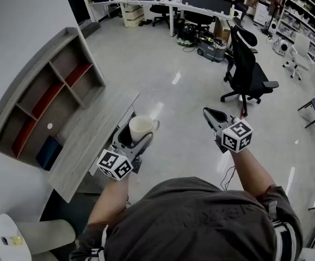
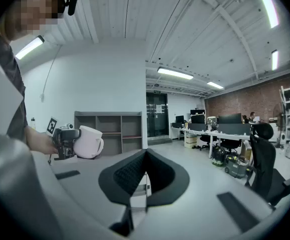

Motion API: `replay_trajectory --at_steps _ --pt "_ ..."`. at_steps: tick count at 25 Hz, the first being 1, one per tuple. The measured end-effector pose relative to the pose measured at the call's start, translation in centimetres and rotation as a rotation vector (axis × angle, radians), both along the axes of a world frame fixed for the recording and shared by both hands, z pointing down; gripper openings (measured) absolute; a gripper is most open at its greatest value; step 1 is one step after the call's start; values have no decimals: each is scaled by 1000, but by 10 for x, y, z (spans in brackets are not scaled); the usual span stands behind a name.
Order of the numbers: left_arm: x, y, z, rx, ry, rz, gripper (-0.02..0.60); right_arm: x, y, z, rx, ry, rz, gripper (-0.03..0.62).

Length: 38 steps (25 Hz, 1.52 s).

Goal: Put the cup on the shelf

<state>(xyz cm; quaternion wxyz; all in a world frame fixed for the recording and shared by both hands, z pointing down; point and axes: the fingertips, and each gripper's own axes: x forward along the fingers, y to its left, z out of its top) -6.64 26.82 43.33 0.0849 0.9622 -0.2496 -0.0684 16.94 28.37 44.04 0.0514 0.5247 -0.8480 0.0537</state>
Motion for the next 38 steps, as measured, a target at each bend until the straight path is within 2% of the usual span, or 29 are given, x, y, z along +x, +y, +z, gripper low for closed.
replay_trajectory --at_steps 15,21,26,32,38 --pt "54 25 -8 7 19 -39 388 50 21 -12 3 -22 -43 -8" --pt "85 39 -7 3 29 -39 388 79 35 -7 -1 -19 -57 -8" --pt "98 38 -7 -9 26 -32 388 89 35 -6 -8 -26 -60 -8" --pt "99 10 -7 -14 34 -16 388 89 10 0 -21 -38 -53 -8" --pt "90 -59 1 -10 56 25 388 74 -55 9 -30 -26 -39 -8"
